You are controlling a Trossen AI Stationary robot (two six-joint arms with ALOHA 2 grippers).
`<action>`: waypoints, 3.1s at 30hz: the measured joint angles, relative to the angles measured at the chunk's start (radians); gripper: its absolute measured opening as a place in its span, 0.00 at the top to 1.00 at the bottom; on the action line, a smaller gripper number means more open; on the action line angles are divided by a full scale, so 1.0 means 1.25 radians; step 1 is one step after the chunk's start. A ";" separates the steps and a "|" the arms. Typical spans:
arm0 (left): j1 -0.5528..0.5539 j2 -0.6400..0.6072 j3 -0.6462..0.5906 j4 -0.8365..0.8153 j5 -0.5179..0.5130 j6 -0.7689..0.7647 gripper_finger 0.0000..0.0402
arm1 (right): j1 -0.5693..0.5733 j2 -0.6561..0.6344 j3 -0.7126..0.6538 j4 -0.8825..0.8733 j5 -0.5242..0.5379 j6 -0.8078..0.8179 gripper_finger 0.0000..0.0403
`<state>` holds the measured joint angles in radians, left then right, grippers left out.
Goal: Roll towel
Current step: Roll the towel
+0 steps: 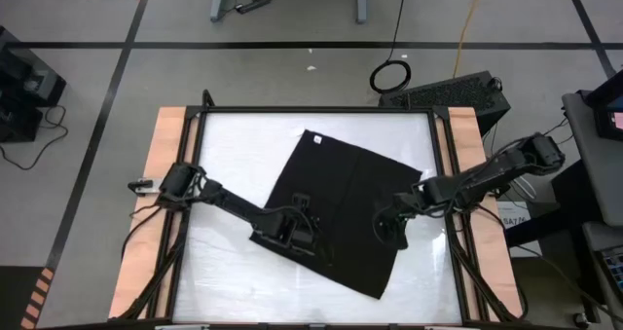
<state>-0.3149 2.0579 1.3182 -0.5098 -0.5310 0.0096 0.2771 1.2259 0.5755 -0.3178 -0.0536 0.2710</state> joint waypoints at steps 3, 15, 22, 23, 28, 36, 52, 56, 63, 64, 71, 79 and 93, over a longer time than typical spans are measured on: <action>0.017 0.000 0.000 -0.021 0.003 0.015 0.53 | 0.028 0.011 0.000 -0.004 0.018 0.033 0.67; 0.056 -0.002 0.000 -0.150 -0.018 0.107 0.53 | 0.152 0.189 0.003 0.084 0.054 0.179 0.67; 0.063 0.000 -0.001 -0.219 -0.035 0.126 0.53 | 0.211 0.325 0.005 0.364 0.050 0.216 0.67; 0.062 0.000 -0.001 -0.229 -0.040 0.129 0.53 | 0.219 0.340 0.004 0.408 0.049 0.217 0.67; 0.062 0.002 -0.001 -0.281 -0.057 0.146 0.53 | 0.245 0.396 0.002 0.568 0.048 0.217 0.67; 0.062 -0.021 -0.005 -0.319 -0.058 0.165 0.53 | 0.255 0.403 0.000 0.626 0.045 0.215 0.67; 0.020 -0.283 -0.004 -0.298 -0.076 0.080 0.53 | 0.262 0.197 0.001 0.489 0.062 0.120 0.67; -0.013 -0.322 -0.003 -0.251 -0.031 0.045 0.53 | 0.260 0.116 0.002 0.413 0.127 0.074 0.67; -0.071 -0.306 -0.001 -0.142 0.067 0.015 0.53 | 0.248 0.032 0.002 0.186 0.307 0.004 0.67; -0.077 -0.296 -0.001 -0.133 0.079 0.002 0.53 | 0.239 0.031 0.002 0.158 0.330 0.004 0.67; -0.124 -0.216 -0.002 -0.059 0.143 -0.046 0.53 | 0.179 0.034 0.002 0.031 0.321 0.026 0.67; -0.176 -0.151 -0.002 0.279 0.275 -0.006 0.53 | 0.177 0.034 0.002 -0.013 0.188 0.053 0.67; -0.203 -0.078 -0.002 0.249 0.284 -0.040 0.53 | 0.267 0.034 0.002 -0.136 0.153 0.156 0.67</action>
<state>-0.5689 1.9605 1.3163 -0.1990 -0.1761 -0.0410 0.6109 1.2682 0.5777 -0.4877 0.1381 0.4658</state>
